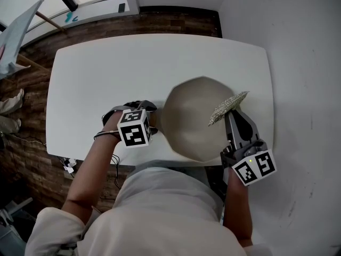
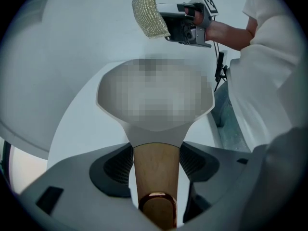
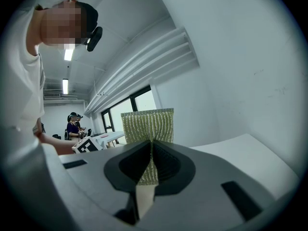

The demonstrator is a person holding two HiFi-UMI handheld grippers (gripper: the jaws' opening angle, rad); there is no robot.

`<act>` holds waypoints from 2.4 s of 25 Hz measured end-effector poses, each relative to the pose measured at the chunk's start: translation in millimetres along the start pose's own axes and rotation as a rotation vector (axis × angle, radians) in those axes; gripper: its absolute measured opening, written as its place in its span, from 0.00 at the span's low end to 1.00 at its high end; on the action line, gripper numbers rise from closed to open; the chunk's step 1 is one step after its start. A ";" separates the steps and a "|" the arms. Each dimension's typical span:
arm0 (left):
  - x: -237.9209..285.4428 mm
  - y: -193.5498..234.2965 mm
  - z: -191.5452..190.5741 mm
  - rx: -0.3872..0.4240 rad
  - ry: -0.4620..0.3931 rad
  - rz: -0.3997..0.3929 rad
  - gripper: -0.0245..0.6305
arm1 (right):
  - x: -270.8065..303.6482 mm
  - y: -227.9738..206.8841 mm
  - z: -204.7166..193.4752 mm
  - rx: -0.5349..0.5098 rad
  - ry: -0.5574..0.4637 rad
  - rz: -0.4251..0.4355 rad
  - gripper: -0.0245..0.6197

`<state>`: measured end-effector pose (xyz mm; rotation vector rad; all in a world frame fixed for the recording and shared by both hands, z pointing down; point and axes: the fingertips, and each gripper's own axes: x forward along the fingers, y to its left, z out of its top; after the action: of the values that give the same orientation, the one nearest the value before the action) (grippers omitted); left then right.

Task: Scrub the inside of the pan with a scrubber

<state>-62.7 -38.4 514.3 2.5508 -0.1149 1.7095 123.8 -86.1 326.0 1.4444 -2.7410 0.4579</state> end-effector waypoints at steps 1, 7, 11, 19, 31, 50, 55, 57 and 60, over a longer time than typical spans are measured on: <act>1.6 -0.1 0.0 0.002 0.007 -0.004 0.50 | 1.5 -0.7 -2.6 0.000 0.007 0.001 0.08; 6.7 -1.8 -2.0 -0.002 0.055 -0.040 0.48 | 16.5 -10.2 -20.5 0.037 0.042 0.006 0.08; 7.5 -2.0 -1.4 -0.006 0.066 -0.060 0.47 | 28.8 -19.5 -30.9 0.046 0.070 0.000 0.08; 9.8 -4.7 -4.6 -0.004 0.082 -0.090 0.46 | 68.5 -41.2 -63.9 -0.041 0.204 -0.033 0.08; 13.3 -4.6 -15.9 -0.010 0.111 -0.092 0.46 | 112.2 -53.0 -120.2 -0.079 0.357 -0.054 0.08; 7.7 -2.7 -0.7 0.004 0.063 -0.079 0.46 | 136.7 -52.0 -146.9 -0.138 0.454 -0.028 0.08; 7.7 -2.9 -0.2 0.005 0.059 -0.075 0.46 | 139.9 -46.6 -150.5 -0.143 0.464 -0.006 0.08; 7.6 -2.5 0.4 0.007 0.059 -0.074 0.46 | 140.9 -44.0 -152.2 -0.146 0.470 0.005 0.08; 7.5 -1.9 0.8 0.010 0.062 -0.073 0.46 | 143.2 -38.0 -155.2 -0.151 0.479 0.025 0.08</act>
<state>-59.0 -36.8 520.9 2.4735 -0.0093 1.7643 52.6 -181.3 504.6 1.0947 -2.3559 0.5074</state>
